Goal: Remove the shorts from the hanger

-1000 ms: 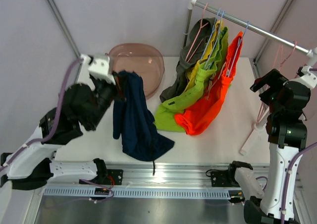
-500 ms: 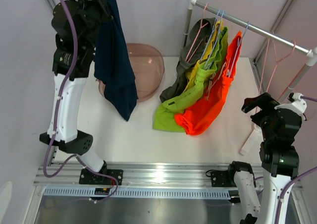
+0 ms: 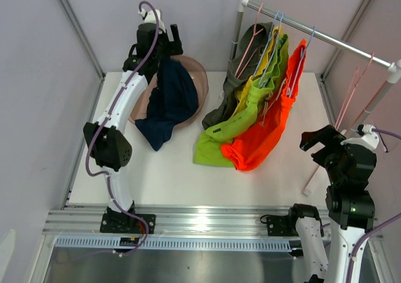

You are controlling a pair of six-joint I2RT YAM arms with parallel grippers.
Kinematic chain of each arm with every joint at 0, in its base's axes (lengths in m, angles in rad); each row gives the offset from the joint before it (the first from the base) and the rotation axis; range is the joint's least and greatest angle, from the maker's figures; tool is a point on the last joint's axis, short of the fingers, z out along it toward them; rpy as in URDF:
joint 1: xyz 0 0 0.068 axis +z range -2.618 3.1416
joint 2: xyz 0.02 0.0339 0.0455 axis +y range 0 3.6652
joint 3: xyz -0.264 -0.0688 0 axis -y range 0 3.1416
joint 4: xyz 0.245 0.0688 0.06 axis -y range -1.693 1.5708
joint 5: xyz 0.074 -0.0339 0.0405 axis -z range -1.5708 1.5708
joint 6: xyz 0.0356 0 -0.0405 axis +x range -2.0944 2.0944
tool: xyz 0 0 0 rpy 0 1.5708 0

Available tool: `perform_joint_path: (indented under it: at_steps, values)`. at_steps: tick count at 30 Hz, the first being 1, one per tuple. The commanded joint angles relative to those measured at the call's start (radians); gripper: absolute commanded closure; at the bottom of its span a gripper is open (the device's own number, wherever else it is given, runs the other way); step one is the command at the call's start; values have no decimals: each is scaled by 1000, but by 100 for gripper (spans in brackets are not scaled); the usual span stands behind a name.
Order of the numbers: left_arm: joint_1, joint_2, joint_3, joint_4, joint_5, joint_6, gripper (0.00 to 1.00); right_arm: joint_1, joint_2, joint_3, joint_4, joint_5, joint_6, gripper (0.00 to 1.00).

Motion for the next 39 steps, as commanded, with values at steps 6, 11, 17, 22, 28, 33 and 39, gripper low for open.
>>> perform_joint_path:
  at_steps: [6,11,17,22,28,33,39]
  values:
    - [-27,-220,-205,73,-100,-17,1,4,-36,116,-5,-78,58,1]
    - [-72,-383,-235,-82,-97,3,1,-1,22,172,60,-224,72,1]
    - [-161,-826,-645,-18,-80,-23,1,-2,194,331,178,-280,67,1]
    - [-173,-1082,-922,-56,-78,-20,1,12,361,504,189,-256,61,1]
    - [-173,-1280,-1104,-156,-45,-44,1,99,519,586,251,-161,56,3]
    - [-173,-1389,-1229,-208,-23,-70,1,222,648,603,272,-12,3,5]
    - [-173,-1478,-1308,-260,-9,-73,1,292,723,595,297,157,-60,13]
